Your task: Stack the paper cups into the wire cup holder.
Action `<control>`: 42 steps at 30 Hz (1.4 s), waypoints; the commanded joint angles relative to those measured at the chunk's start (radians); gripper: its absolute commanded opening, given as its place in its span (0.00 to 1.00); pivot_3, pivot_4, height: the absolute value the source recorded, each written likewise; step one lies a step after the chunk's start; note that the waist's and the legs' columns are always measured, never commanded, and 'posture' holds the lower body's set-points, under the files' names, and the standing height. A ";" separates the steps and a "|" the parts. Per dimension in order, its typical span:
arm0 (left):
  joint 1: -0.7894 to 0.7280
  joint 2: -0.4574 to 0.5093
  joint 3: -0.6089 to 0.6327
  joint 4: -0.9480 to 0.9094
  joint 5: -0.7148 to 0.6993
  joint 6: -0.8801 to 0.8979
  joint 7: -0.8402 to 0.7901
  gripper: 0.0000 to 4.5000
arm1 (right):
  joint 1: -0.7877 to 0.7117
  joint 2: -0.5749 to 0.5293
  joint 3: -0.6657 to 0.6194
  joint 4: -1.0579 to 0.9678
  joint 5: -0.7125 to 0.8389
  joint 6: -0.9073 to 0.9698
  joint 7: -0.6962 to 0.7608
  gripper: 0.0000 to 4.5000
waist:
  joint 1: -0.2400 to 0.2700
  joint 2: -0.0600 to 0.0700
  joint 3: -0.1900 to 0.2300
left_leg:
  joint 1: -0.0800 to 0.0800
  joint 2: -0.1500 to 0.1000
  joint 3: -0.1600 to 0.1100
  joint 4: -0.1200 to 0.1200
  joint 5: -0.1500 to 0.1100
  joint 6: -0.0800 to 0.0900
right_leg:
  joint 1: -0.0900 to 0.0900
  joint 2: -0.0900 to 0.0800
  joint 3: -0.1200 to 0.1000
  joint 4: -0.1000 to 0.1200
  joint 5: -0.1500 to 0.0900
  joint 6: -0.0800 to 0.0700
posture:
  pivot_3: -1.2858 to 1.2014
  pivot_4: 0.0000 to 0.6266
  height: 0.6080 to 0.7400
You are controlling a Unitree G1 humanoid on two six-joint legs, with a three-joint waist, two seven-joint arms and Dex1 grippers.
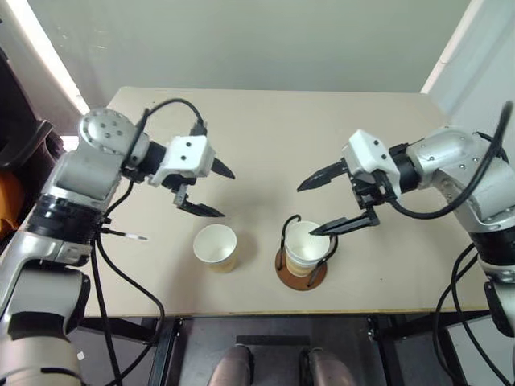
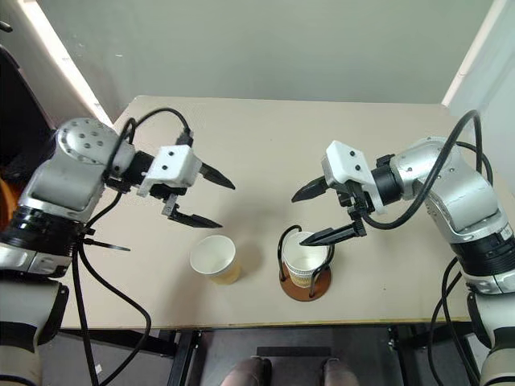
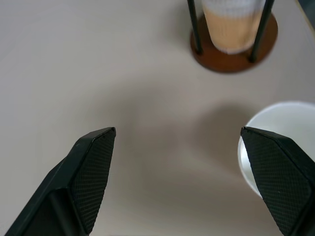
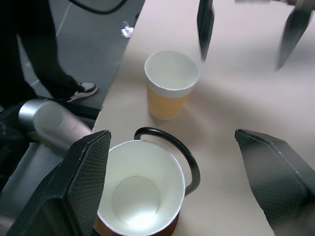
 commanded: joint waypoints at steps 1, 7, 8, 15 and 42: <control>-0.054 -0.004 -0.070 0.043 -0.007 -0.065 -0.044 0.97 | 0.012 -0.004 -0.059 -0.049 0.006 0.030 -0.037 0.93 | 0.000 0.000 0.000 | 0.000 0.000 0.000 0.000 0.000 0.000 | 0.000 0.000 0.000 0.000 0.000 0.000 | 0.52 0.24 1.00; -0.119 -0.025 -0.162 0.147 -0.030 -0.134 -0.044 0.97 | 0.060 -0.041 -0.103 -0.106 0.006 0.069 -0.067 0.93 | 0.002 0.000 0.000 | -0.002 0.000 0.000 0.000 0.000 0.001 | -0.001 0.000 0.000 -0.001 0.000 0.001 | 0.52 0.24 1.00; -0.126 -0.022 -0.177 0.153 -0.037 -0.142 -0.044 0.97 | 0.066 -0.046 -0.109 -0.113 0.007 0.074 -0.071 0.93 | 0.002 0.000 0.000 | -0.003 0.000 0.000 0.000 0.000 0.001 | -0.001 0.000 0.000 -0.001 0.001 0.001 | 0.52 0.24 1.00; -0.133 0.018 -0.321 0.124 -0.078 -0.183 -0.044 0.93 | 0.096 -0.062 -0.138 -0.146 0.005 0.092 -0.094 0.93 | 0.002 0.000 0.000 | -0.003 0.000 0.000 0.001 0.001 0.002 | -0.001 0.000 0.000 0.000 0.002 0.004 | 0.52 0.24 1.00; -0.438 -0.044 -0.246 0.088 -0.502 -0.054 -0.044 0.01 | 0.325 -0.351 -0.577 -0.221 0.242 0.224 -0.068 0.94 | 0.016 0.000 0.000 | -0.012 -0.002 0.001 0.008 0.003 -0.001 | -0.004 -0.001 0.001 -0.001 0.003 0.011 | 0.52 0.24 1.00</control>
